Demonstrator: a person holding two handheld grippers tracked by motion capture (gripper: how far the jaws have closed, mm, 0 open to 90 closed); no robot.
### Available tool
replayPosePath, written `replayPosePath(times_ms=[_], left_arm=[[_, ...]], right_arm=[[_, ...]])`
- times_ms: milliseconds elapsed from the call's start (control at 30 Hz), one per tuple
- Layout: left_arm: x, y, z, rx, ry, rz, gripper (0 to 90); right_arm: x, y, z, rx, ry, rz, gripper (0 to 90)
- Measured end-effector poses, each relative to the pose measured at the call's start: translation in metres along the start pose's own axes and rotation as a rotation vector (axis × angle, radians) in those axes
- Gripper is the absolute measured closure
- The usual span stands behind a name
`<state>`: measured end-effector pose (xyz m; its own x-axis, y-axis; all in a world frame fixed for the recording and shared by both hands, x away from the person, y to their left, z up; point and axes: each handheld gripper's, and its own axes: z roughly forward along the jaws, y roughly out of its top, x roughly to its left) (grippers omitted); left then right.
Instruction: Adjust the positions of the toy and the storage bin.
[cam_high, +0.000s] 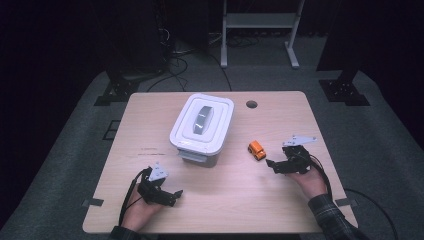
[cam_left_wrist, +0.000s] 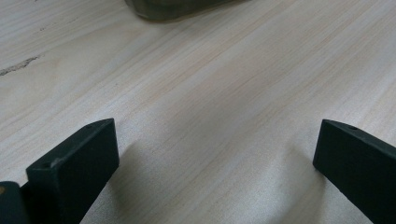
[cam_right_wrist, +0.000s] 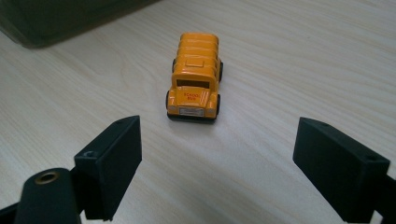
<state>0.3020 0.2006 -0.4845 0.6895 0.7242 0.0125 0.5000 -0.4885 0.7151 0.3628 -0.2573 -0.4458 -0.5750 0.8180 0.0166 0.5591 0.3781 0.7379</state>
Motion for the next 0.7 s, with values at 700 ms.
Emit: replayPosePath(times_ms=[700], left_arm=[[0.000,0.000,0.000,0.000,0.000,0.002,0.0]], right_arm=[[0.005,0.028,0.024,-0.039,0.021,0.016,22.1]])
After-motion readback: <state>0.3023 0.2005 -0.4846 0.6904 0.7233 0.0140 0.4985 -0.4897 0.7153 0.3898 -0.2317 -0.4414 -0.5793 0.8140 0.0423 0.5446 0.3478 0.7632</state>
